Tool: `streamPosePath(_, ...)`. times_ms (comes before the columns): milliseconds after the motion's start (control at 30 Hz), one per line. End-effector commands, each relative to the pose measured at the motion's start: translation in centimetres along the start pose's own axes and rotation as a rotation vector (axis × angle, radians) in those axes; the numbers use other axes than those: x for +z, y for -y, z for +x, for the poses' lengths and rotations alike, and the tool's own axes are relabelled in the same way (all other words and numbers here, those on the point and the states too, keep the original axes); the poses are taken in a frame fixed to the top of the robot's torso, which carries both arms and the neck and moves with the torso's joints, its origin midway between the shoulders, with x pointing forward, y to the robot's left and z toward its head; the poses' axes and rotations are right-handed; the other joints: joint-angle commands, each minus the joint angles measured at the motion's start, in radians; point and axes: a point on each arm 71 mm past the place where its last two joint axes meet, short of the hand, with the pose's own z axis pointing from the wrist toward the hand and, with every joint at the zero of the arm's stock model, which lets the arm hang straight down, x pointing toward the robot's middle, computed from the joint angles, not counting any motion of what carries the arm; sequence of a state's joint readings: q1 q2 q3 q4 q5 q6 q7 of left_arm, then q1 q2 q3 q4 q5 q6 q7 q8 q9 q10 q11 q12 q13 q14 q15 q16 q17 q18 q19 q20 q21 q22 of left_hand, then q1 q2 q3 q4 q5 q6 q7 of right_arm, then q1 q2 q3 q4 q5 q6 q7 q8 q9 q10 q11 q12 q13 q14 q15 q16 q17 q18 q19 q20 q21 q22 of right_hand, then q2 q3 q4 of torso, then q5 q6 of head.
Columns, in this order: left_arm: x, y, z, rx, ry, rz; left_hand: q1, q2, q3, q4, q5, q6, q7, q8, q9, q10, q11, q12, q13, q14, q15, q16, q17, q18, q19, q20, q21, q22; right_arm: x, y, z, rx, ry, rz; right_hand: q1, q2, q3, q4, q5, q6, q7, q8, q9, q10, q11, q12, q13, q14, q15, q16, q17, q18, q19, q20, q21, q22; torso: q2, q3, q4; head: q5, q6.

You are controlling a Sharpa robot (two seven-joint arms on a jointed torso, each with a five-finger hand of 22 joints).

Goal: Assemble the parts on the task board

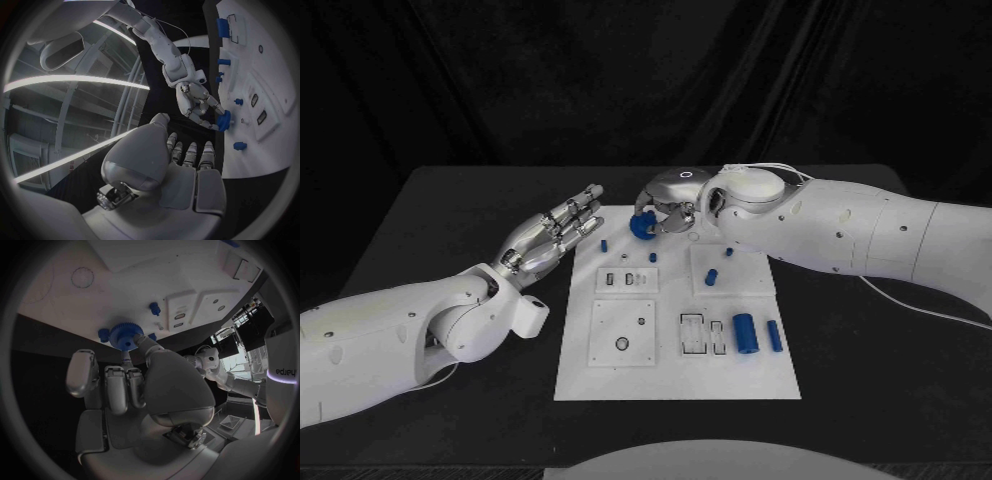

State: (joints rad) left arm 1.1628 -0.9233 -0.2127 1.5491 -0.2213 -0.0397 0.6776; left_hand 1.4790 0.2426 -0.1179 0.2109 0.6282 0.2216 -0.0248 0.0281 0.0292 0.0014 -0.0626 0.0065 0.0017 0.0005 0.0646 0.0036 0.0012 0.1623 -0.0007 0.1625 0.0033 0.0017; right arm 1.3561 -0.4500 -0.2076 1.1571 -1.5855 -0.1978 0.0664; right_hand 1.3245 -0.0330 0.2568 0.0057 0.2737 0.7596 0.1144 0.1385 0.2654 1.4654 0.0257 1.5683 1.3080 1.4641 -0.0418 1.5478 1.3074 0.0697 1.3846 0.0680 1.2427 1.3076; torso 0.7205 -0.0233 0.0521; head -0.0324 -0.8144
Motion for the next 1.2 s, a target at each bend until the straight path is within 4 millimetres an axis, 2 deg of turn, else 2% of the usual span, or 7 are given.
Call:
streamPosePath(33, 0.1, 0.3, 0.2, -0.009, -0.015, 0.051, 0.006, 0.003, 0.006, 0.0, 0.005, -0.004, 0.006, 0.002, 0.0, -0.001, 0.007, -0.007, -0.002, 0.0, 0.006, -0.004, -0.001, 0.009, 0.001, 0.006, -0.003, -0.001, 0.1, -0.2, 0.1, -0.004, -0.01, -0.007, 0.0, -0.013, -0.004, 0.004, -0.021, -0.03, -0.007, -0.028, -0.02, 0.105, -0.013, 0.003, 0.263, 0.103, -0.009, 0.012, 0.252, 0.014, 0.002, -0.007, 0.005, 0.036, 0.0, -0.0001, -0.0003, -0.004, 0.002)
streamPosePath(133, 0.1, 0.3, 0.3, -0.01, -0.017, 0.051, 0.006, 0.003, 0.006, 0.0, 0.005, -0.004, 0.006, 0.002, 0.0, -0.001, 0.007, -0.007, -0.002, 0.0, 0.006, -0.004, -0.001, 0.009, 0.001, 0.006, -0.003, -0.001, 0.2, -0.3, 0.1, -0.004, -0.01, -0.01, 0.0, -0.012, -0.008, 0.006, -0.03, -0.06, -0.012, -0.05, -0.038, 0.105, -0.017, 0.003, 0.263, 0.107, -0.012, 0.023, 0.263, 0.009, 0.016, -0.01, 0.026, 0.054, -0.001, -0.0006, -0.0017, -0.002, 0.001)
streamPosePath(167, 0.1, 0.3, 0.3, -0.01, -0.017, 0.05, 0.006, 0.003, 0.007, -0.001, 0.006, -0.003, 0.006, 0.002, 0.001, -0.001, 0.007, -0.007, -0.002, 0.0, 0.007, -0.004, -0.001, 0.009, 0.001, 0.006, -0.003, -0.002, 0.2, -0.3, 0.1, -0.004, -0.009, -0.011, 0.0, -0.011, -0.01, 0.007, -0.04, -0.163, -0.02, -0.077, -0.075, 0.105, -0.023, 0.003, 0.263, 0.107, -0.016, 0.023, 0.263, 0.009, 0.016, -0.013, 0.025, 0.054, -0.001, -0.0007, -0.0022, -0.001, 0.001)
streamPosePath(300, 0.1, 0.3, 0.3, -0.01, -0.018, 0.049, 0.006, 0.003, 0.007, -0.001, 0.006, -0.003, 0.006, 0.002, 0.001, -0.001, 0.008, -0.007, -0.002, 0.0, 0.007, -0.004, -0.001, 0.008, 0.001, 0.006, -0.003, -0.002, 0.2, -0.3, 0.1, -0.004, -0.001, -0.012, -0.001, -0.01, -0.018, 0.01, -0.058, -0.275, -0.034, -0.091, -0.12, 0.105, -0.034, 0.003, 0.263, 0.107, -0.025, 0.023, 0.263, 0.01, 0.014, -0.02, 0.019, 0.055, -0.001, -0.0006, -0.0036, 0.0, 0.001)
streamPosePath(600, 0.1, 0.3, 0.1, -0.009, -0.017, 0.047, 0.006, 0.003, 0.007, -0.001, 0.006, -0.003, 0.006, 0.002, 0.001, -0.001, 0.008, -0.007, -0.002, 0.0, 0.007, -0.004, -0.001, 0.008, 0.001, 0.006, -0.003, -0.002, -0.3, 0.3, 0.1, -0.005, 0.018, 0.002, -0.002, -0.005, -0.021, 0.015, -0.064, -0.213, -0.03, -0.078, -0.11, 0.105, -0.034, 0.003, 0.263, 0.107, -0.026, 0.023, 0.263, 0.013, 0.007, -0.023, 0.005, 0.048, -0.003, -0.0003, -0.0014, 0.001, 0.003)
streamPosePath(833, -0.2, 0.3, -0.2, -0.005, -0.008, 0.046, 0.006, 0.003, 0.009, -0.003, 0.006, -0.003, 0.007, 0.002, 0.001, -0.001, 0.008, -0.007, -0.002, 0.0, 0.008, -0.004, -0.001, 0.008, 0.001, 0.007, -0.003, -0.002, -2.1, 1.4, -0.5, -0.004, 0.066, 0.008, -0.011, 0.005, -0.029, 0.03, -0.057, -0.013, -0.018, -0.029, -0.077, 0.105, -0.025, 0.003, 0.263, 0.107, -0.019, 0.023, 0.263, 0.011, 0.013, -0.019, 0.008, 0.056, -0.002, -0.0001, -0.0018, 0.007, 0.01)
streamPosePath(1200, -0.2, 0.3, -0.2, -0.004, -0.006, 0.045, 0.005, 0.003, 0.011, -0.004, 0.006, -0.003, 0.007, 0.002, 0.001, -0.001, 0.009, -0.007, -0.002, 0.0, 0.009, -0.004, -0.001, 0.008, 0.001, 0.008, -0.003, -0.001, -4.1, 2.8, -0.9, -0.002, 0.03, 0.046, -0.012, 0.008, -0.031, 0.038, -0.056, 0.0, -0.024, -0.037, -0.087, 0.105, -0.028, 0.003, 0.263, 0.107, -0.021, 0.023, 0.263, 0.008, 0.023, -0.019, 0.02, 0.068, -0.003, 0.0, -0.0027, 0.001, 0.005)
